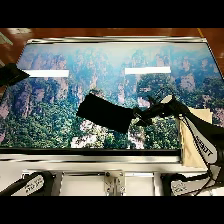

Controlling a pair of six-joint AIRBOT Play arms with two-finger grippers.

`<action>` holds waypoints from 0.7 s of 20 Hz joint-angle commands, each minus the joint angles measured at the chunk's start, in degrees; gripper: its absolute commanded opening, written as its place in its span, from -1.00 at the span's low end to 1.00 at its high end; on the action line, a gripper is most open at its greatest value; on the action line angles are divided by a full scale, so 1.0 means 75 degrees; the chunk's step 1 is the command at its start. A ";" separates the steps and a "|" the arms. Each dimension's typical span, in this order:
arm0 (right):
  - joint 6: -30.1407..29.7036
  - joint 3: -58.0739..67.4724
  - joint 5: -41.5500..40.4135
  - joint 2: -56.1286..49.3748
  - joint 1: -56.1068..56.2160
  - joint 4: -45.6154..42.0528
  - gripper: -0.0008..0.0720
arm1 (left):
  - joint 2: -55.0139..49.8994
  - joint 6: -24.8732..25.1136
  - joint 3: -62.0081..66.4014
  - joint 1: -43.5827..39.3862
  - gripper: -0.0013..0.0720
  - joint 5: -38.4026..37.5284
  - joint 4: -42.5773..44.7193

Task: Fold the shirts.

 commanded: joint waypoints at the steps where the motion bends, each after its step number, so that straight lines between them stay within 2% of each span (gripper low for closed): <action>1: -0.0452 -0.0236 -0.0699 -0.0213 0.0347 0.1142 0.89 | 0.0006 -0.0064 -0.0003 0.0003 -0.86 -0.0026 -0.0032; 2: -0.0504 -0.0233 -0.0918 -0.0221 0.0490 0.1314 0.55 | 0.0006 -0.0064 -0.0003 0.0003 -0.86 -0.0029 -0.0047; 4: -0.0644 -0.0221 -0.1093 -0.0181 0.0589 0.1644 -0.81 | 0.0006 -0.0064 -0.0003 0.0003 -0.86 -0.0029 -0.0055; 6: -0.1480 -0.0052 -0.0953 0.0146 0.0449 0.1897 -0.81 | 0.0006 -0.0058 -0.0003 0.0003 -0.86 -0.0026 -0.0055; 9: -0.1609 0.0723 -0.0329 0.1192 -0.0207 0.1813 -0.81 | 0.0003 -0.0052 -0.0003 0.0003 -0.86 0.0012 -0.0052; 11: -0.1043 0.1539 0.0227 0.1993 -0.0938 0.1536 -0.81 | 0.0003 -0.0029 -0.0003 0.0003 -0.86 0.0087 -0.0052; 14: 0.0560 0.2830 0.1157 0.2900 -0.2320 -0.0300 -0.81 | 0.0003 0.0108 -0.0003 0.0006 -0.86 0.0195 -0.0052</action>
